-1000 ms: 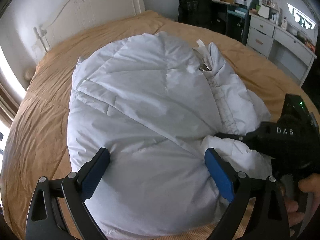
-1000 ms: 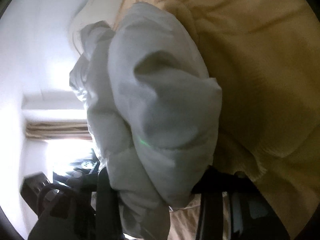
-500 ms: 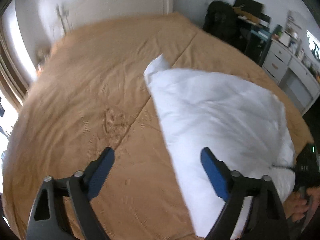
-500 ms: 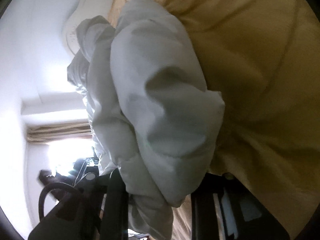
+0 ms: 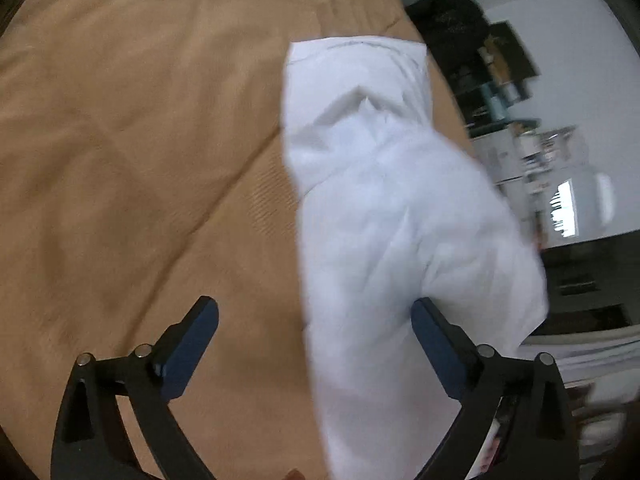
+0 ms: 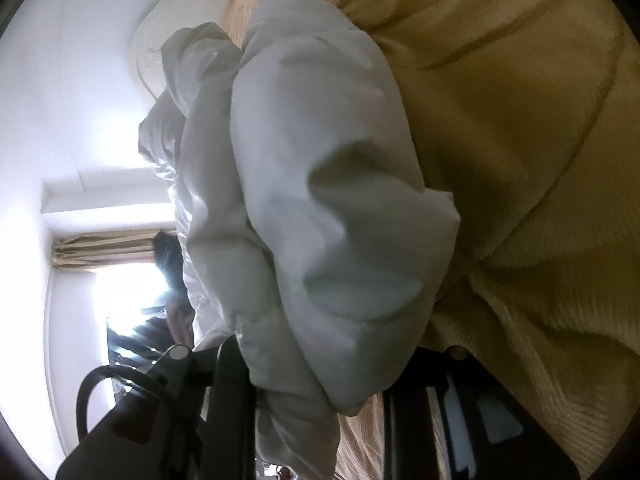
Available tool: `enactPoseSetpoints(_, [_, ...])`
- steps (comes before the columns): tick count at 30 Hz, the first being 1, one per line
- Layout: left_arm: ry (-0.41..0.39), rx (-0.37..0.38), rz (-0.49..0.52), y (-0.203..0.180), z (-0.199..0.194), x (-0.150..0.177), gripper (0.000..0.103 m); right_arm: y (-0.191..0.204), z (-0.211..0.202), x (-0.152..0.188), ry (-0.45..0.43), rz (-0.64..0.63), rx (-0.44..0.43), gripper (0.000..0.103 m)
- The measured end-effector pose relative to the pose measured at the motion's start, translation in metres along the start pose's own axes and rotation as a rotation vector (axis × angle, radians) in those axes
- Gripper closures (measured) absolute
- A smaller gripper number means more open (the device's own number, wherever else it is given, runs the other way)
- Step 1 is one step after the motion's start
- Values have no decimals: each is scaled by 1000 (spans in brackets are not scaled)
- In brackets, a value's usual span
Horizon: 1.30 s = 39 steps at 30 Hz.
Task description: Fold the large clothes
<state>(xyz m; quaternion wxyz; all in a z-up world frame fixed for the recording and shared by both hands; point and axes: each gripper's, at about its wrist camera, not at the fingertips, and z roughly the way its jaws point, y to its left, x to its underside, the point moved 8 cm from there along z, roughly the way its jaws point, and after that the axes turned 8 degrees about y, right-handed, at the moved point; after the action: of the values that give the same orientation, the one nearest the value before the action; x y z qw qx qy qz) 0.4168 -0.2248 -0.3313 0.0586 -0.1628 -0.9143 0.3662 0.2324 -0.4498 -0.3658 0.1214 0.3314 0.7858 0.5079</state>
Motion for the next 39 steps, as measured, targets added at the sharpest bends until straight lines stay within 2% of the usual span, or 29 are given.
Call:
enactPoseSetpoints(2, [-6, 163, -26, -10, 7, -19, 2, 7, 0, 0, 1, -8, 8, 82])
enactPoseSetpoints(4, [-18, 313, -11, -26, 5, -31, 0, 11, -1, 8, 4, -18, 10, 81])
enactPoseSetpoints(5, [-9, 326, 3, -33, 9, -34, 0, 12, 0, 7, 7, -19, 10, 81])
enactPoseSetpoints(6, [13, 306, 21, -37, 14, -34, 0, 14, 2, 6, 8, -22, 10, 81])
enactPoseSetpoints(8, [73, 207, 82, -41, 31, -32, 0, 14, 8, 7, 12, -29, 9, 81])
enactPoseSetpoints(9, [86, 189, 100, -41, 34, -30, 0, 16, 9, 5, 14, -33, 9, 81])
enactPoseSetpoints(12, [123, 202, 82, -29, 38, -25, 0, 15, 6, 5, 20, -44, 3, 80])
enactPoseSetpoints(14, [175, 201, 87, -21, 50, -16, 0, 14, 5, 5, 24, -52, 2, 80])
enactPoseSetpoints(15, [192, 222, 84, -21, 56, -15, 0, 14, 5, 5, 25, -54, 1, 80])
enactPoseSetpoints(17, [200, 319, 106, -35, 67, -10, 0, 14, 6, 3, 31, -65, 5, 80])
enactPoseSetpoints(20, [194, 370, 105, -51, 87, -17, 0, 15, 7, 2, 34, -65, 2, 80])
enactPoseSetpoints(24, [198, 369, 131, -66, 95, -19, 1, 11, 10, 3, 26, -51, -1, 80])
enactPoseSetpoints(25, [197, 360, 145, -68, 92, -17, 7, 12, 10, 3, 26, -53, 2, 80])
enactPoseSetpoints(26, [194, 348, 155, -69, 89, -16, 25, 10, 9, 3, 25, -57, 4, 80])
enactPoseSetpoints(28, [168, 316, 140, -67, 81, -17, 50, 17, 10, 6, 20, -83, 19, 81])
enactPoseSetpoints(29, [159, 297, 154, -68, 78, -14, 58, 21, 10, 8, 16, -98, 23, 81])
enactPoseSetpoints(32, [140, 254, 170, -70, 73, -10, 69, 32, 11, 11, 7, -111, 24, 82])
enactPoseSetpoints(36, [112, 219, 190, -85, 71, -1, 78, 37, 10, 15, -2, -109, 36, 82])
enactPoseSetpoints(39, [84, 187, 216, -97, 55, 25, 84, 37, 6, 17, -7, -104, 24, 82])
